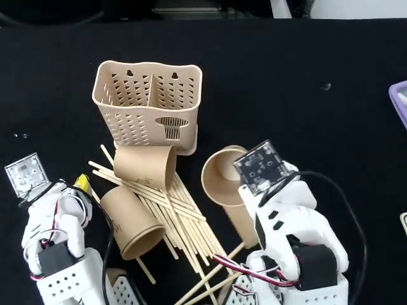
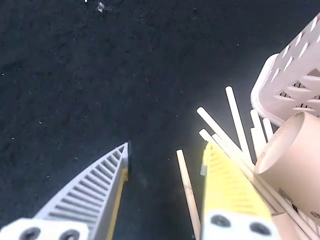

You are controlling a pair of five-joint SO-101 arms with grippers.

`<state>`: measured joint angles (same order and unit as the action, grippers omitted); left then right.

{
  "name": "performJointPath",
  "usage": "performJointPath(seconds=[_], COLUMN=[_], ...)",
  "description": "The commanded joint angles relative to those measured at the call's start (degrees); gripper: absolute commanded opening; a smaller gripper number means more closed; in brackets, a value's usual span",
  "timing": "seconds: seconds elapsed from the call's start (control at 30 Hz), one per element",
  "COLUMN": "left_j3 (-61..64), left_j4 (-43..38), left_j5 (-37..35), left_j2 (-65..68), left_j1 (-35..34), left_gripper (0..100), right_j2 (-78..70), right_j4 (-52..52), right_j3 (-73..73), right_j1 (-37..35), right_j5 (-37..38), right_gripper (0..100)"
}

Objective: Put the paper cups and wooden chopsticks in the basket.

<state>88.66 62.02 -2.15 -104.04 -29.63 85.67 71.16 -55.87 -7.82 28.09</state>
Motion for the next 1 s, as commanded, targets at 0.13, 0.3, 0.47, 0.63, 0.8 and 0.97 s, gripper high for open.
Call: performJointPath(seconds=[0.13,0.3,0.47,0.63,0.8,0.97], left_j3=[-0.04,-0.04,0.04,0.57,0.57,0.57], left_j4=[0.09,0.09,0.09,0.00,0.00,0.00], left_j5=[0.09,0.09,0.09,0.18,0.18,0.18], left_j2=[-0.26,-0.26,-0.26,-0.35,-0.35,-0.35], left_j1=[-0.13,-0.13,-0.13,-0.13,-0.13,-0.48], left_gripper=[24,24,24,24,24,24], right_j2=[-2.77,-15.08,-32.40,-48.57,-64.13,-76.97], right_j4=[-6.59,-6.86,-6.77,-1.49,4.31,7.47], right_j3=[11.56,24.92,43.56,63.60,79.34,88.75], right_j1=[0.09,-6.24,-9.41,-11.78,-14.59,-13.54], right_j5=[-10.46,-15.47,-21.54,-26.02,-26.81,-26.37], right_gripper=[1.1,1.1,1.1,1.1,1.1,1.1])
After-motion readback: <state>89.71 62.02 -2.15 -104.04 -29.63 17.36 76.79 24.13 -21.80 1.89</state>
